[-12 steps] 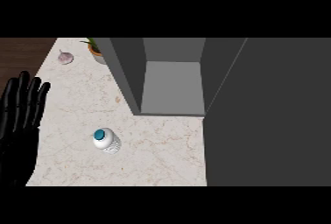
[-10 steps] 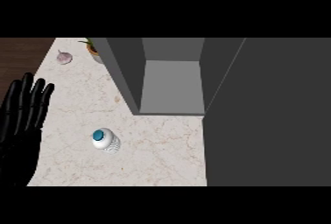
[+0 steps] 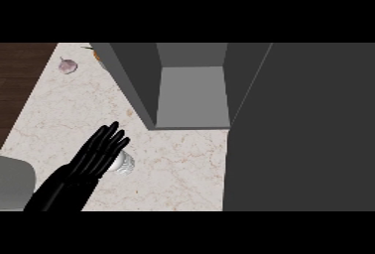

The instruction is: Pick up the bottled water, place it into the cabinet and close the cabinet

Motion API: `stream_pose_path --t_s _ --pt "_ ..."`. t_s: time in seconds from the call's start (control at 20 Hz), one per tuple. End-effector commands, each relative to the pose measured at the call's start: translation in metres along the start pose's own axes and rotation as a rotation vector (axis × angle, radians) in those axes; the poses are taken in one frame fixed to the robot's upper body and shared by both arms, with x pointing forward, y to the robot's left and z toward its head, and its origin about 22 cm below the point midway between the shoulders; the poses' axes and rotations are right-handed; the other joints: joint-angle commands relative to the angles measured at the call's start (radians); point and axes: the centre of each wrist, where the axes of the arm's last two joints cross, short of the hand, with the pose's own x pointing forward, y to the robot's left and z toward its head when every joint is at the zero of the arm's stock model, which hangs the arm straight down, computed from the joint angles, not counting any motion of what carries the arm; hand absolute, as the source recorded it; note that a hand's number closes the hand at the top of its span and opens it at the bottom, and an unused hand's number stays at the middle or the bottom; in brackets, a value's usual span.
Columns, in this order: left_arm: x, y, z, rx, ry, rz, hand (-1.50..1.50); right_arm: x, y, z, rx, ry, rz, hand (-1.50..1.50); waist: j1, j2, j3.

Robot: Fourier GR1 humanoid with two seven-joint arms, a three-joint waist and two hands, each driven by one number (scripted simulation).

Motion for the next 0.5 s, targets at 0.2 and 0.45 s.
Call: stream_pose_path --t_s 0.2,0.45 --pt "0.022 0.020 0.046 -0.060 0.124 0.125 -1.50 0.006 0.009 0.049 -0.016 0.081 -0.124 -1.50 0.009 -0.004 0.001" --pt "0.030 0.052 0.063 -0.060 0.102 0.119 -1.50 0.016 -0.010 0.065 -0.022 0.091 -0.130 -1.50 0.009 -0.003 0.000"
